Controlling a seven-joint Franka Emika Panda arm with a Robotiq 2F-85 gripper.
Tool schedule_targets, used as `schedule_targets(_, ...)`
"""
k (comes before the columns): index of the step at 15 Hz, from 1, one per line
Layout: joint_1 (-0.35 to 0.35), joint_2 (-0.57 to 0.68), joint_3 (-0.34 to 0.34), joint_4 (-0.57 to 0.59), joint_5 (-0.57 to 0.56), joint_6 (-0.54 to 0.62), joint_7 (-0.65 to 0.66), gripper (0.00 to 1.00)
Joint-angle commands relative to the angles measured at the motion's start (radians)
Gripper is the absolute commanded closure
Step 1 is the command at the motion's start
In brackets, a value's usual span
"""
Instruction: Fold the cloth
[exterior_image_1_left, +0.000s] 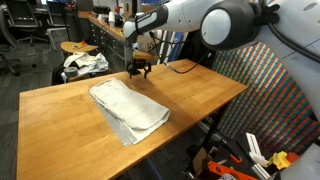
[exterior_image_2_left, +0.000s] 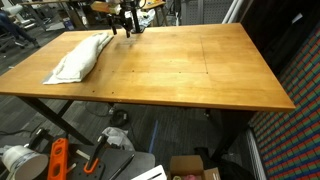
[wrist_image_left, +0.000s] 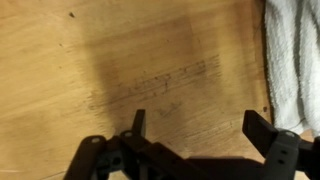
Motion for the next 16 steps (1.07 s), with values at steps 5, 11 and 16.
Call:
schedule_targets(5,-0.09,-0.356,0.052,-0.364,0.003,-0.195,-0.352,0.0)
schedule_targets(11,-0.065,-0.563,0.077,-0.663,-0.037,-0.257,-0.565,0.0)
schedule_targets(16,-0.013,-0.731,0.121,-0.926,-0.014,-0.164,-0.583,0.0)
